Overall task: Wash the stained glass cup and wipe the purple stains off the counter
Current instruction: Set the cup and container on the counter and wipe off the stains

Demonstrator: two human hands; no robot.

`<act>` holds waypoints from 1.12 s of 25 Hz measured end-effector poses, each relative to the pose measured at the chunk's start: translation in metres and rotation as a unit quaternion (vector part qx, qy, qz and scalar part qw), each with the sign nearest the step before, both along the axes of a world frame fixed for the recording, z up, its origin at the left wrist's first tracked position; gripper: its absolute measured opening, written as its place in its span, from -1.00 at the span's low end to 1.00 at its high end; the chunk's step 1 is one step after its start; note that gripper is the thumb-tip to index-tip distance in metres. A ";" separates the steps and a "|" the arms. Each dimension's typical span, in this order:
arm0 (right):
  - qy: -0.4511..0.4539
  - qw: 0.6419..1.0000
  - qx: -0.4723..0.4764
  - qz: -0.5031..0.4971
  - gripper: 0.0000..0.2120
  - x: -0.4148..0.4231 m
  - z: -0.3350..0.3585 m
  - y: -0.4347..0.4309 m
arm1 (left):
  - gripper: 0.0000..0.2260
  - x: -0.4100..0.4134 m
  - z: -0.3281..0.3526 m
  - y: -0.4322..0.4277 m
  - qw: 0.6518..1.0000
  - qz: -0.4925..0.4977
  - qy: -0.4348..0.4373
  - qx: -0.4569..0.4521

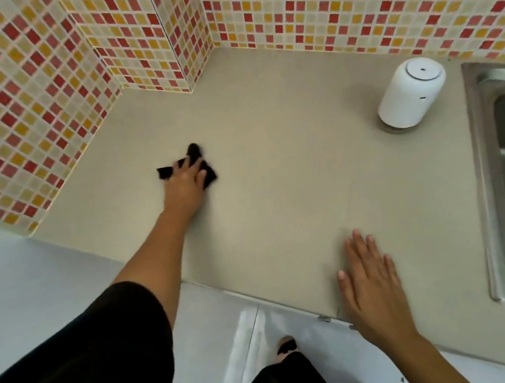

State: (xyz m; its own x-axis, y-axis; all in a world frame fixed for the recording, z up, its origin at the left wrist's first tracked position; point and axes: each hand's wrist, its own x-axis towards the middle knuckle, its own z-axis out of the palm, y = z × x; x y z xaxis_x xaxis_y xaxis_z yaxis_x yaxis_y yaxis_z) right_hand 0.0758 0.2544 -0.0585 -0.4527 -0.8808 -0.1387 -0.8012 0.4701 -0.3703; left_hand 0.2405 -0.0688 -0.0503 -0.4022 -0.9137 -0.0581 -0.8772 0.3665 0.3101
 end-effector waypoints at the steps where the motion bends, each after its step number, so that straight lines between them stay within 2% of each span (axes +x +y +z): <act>1: -0.001 1.000 0.000 -0.012 -0.41 -0.002 0.000 -0.001 | -0.64 -0.020 -0.002 0.019 0.996 -0.093 0.013 0.000; 3: -0.002 0.999 0.004 -0.033 -0.43 -0.007 0.000 -0.002 | -0.65 -0.042 -0.011 0.081 0.963 -0.269 0.022 -0.001; 5: -0.004 0.998 0.008 -0.059 -0.49 -0.012 0.001 0.004 | -0.65 -0.035 -0.017 0.153 0.921 -0.390 0.016 -0.003; 8: 0.004 0.996 0.002 -0.087 -0.51 -0.015 0.004 0.021 | -0.58 -0.005 -0.019 0.207 0.893 -0.449 0.019 0.018; 10: -0.002 0.997 -0.014 -0.078 -0.53 -0.011 0.006 0.024 | -0.53 0.009 -0.016 0.207 0.903 -0.425 0.030 0.063; 13: -0.032 0.998 -0.028 -0.051 -0.51 0.006 0.008 0.009 | -0.56 0.015 -0.011 0.199 0.929 -0.352 0.030 0.106; 16: -0.024 0.999 -0.018 -0.026 -0.50 0.018 0.007 -0.012 | -0.50 0.018 -0.010 0.189 0.962 -0.258 -0.038 0.084; 18: -0.018 1.000 -0.003 -0.019 -0.56 0.019 0.006 -0.024 | -0.42 0.015 -0.007 0.180 0.968 -0.217 -0.091 0.084; 20: -0.029 1.000 -0.005 -0.010 -0.68 0.019 0.009 -0.031 | -0.44 0.010 0.001 0.174 0.965 -0.224 -0.122 0.066; 22: -0.045 0.999 -0.003 0.006 -0.79 0.020 0.014 -0.033 | -0.57 0.003 0.010 0.173 0.957 -0.258 -0.130 0.032; 24: -0.080 0.997 -0.024 -0.001 -0.81 0.016 0.021 -0.030 | -0.73 -0.005 0.020 0.173 0.956 -0.286 -0.064 0.031; 26: -0.178 0.979 -0.079 -0.060 -0.72 0.002 0.034 -0.022 | -0.79 -0.019 0.037 0.170 0.953 -0.256 0.082 0.138; 28: -0.291 0.935 -0.152 -0.136 -0.60 -0.021 0.053 -0.011 | -0.73 -0.042 0.059 0.164 0.930 -0.215 0.190 0.231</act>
State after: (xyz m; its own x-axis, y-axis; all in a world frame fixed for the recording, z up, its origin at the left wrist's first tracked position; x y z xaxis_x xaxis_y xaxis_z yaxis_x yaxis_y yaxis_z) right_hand 0.0547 0.2430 -0.0059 -0.5906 -0.7833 -0.1941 -0.2882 0.4294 -0.8559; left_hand 0.1986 0.0948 0.0084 -0.7959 -0.5767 -0.1841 -0.4757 0.4078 0.7793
